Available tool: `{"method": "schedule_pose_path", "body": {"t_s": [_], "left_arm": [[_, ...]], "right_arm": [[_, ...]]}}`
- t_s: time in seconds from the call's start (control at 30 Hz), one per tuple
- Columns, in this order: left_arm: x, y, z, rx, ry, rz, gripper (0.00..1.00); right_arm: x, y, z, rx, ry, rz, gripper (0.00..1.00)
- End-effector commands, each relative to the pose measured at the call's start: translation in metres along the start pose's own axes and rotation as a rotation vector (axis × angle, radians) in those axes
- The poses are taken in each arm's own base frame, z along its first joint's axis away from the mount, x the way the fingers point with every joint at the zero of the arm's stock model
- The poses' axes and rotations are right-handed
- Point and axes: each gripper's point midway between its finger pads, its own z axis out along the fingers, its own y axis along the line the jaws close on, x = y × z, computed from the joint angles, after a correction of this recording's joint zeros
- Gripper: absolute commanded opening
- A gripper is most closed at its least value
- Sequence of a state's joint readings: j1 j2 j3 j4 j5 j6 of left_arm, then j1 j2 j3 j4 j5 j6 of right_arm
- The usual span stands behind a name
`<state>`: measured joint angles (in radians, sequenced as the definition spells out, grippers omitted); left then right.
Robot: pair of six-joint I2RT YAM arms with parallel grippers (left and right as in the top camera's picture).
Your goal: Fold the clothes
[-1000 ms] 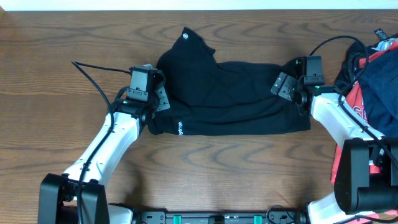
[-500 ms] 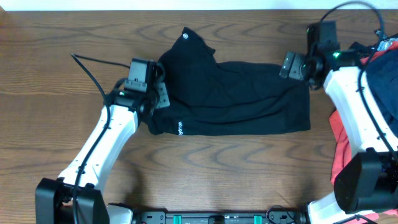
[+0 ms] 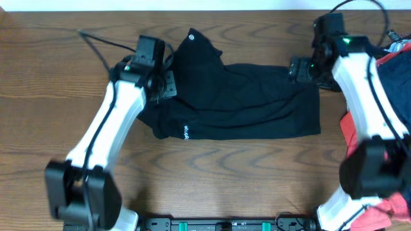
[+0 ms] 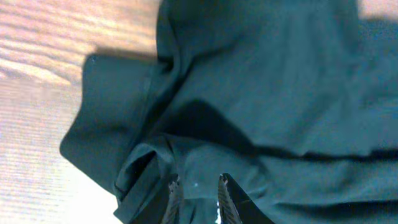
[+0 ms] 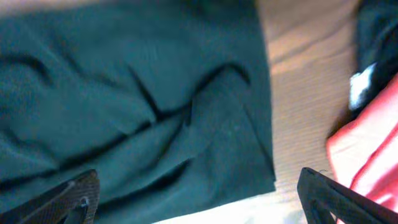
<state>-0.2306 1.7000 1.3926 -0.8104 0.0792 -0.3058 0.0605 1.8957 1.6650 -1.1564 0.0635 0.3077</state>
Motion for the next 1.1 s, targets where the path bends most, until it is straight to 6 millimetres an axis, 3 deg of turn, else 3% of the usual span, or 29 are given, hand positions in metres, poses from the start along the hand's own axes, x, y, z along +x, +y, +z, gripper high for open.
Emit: {"method": "schedule_pose_path", "body": {"t_s": [0.0,0.13,0.33,0.53,0.73,0.97,1.07], "left_arm": [[-0.019,-0.009,0.003,0.01,0.02,0.044,0.22],[-0.045,-0.019,0.005,0.01,0.021,0.067,0.23],[-0.078,-0.032,0.013,0.011,0.023,0.08,0.25],[-0.085,-0.039,0.041,0.015,0.094,0.089,0.26],[-0.081,-0.035,0.062,-0.001,0.143,0.113,0.27],[-0.086,-0.027,0.065,-0.004,0.136,0.105,0.29],[-0.088,-0.019,0.07,-0.01,0.139,0.089,0.36]], "right_arm": [[-0.009,0.009,0.011,-0.009,0.051,-0.042,0.99],[-0.027,0.015,0.003,-0.012,0.048,-0.075,0.99],[-0.034,0.018,-0.007,-0.022,0.042,-0.096,0.99],[-0.03,0.013,-0.005,-0.01,0.068,-0.105,0.99],[-0.028,0.006,0.021,0.008,0.129,-0.095,0.99],[-0.017,0.001,0.057,0.03,0.231,-0.094,0.99],[-0.015,0.002,0.06,0.032,0.242,-0.099,0.99]]}}
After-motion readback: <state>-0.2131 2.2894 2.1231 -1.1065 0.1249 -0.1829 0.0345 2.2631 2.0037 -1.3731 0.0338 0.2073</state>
